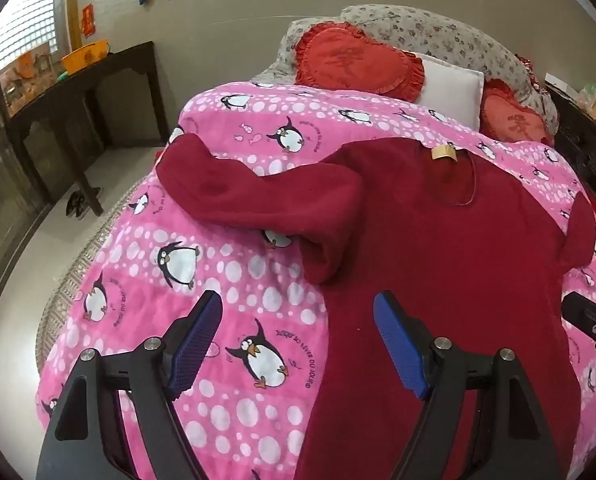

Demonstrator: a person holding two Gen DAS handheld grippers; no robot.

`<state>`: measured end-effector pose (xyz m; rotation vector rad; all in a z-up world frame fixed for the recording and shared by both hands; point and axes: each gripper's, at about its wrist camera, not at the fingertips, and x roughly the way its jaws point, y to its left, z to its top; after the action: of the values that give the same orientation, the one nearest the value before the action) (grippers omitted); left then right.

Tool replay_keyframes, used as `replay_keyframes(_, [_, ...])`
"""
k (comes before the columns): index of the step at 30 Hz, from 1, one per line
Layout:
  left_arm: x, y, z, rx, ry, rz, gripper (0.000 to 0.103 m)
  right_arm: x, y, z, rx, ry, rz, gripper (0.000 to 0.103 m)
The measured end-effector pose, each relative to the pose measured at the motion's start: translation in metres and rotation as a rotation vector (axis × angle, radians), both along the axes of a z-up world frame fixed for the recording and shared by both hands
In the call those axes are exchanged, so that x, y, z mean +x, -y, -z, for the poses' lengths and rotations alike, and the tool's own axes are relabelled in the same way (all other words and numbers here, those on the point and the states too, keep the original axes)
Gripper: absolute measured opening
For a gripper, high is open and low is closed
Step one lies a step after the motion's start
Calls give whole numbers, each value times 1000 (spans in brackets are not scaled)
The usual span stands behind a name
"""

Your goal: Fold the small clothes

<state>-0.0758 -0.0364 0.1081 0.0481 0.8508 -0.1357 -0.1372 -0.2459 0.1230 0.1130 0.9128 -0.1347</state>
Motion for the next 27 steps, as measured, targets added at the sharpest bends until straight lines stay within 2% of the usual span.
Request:
replay_keyframes(3, [1,-1,1,-8,-8,0,60,2,-36,4,-12,0,0,103])
replay_keyframes(10, [5,-1,6,-18,-18,4,60,6,0,11,-14,-5,-6,103])
replay_keyframes(11, [6,-1,7,-21,-20,1,60,6,3,3,-29,-4,-1,103])
replay_keyframes(12, [7,-1,8,-19,-20,0,60,9,-3,11,-21,-9,-2,103])
replay_keyframes(20, [11,2,12,-1,-23,8,60,16,0,19,-9,-14,6,103])
replay_keyframes(27, [18,0,16,0,-30,0,60,27,-1,28,-3,-64,0,103])
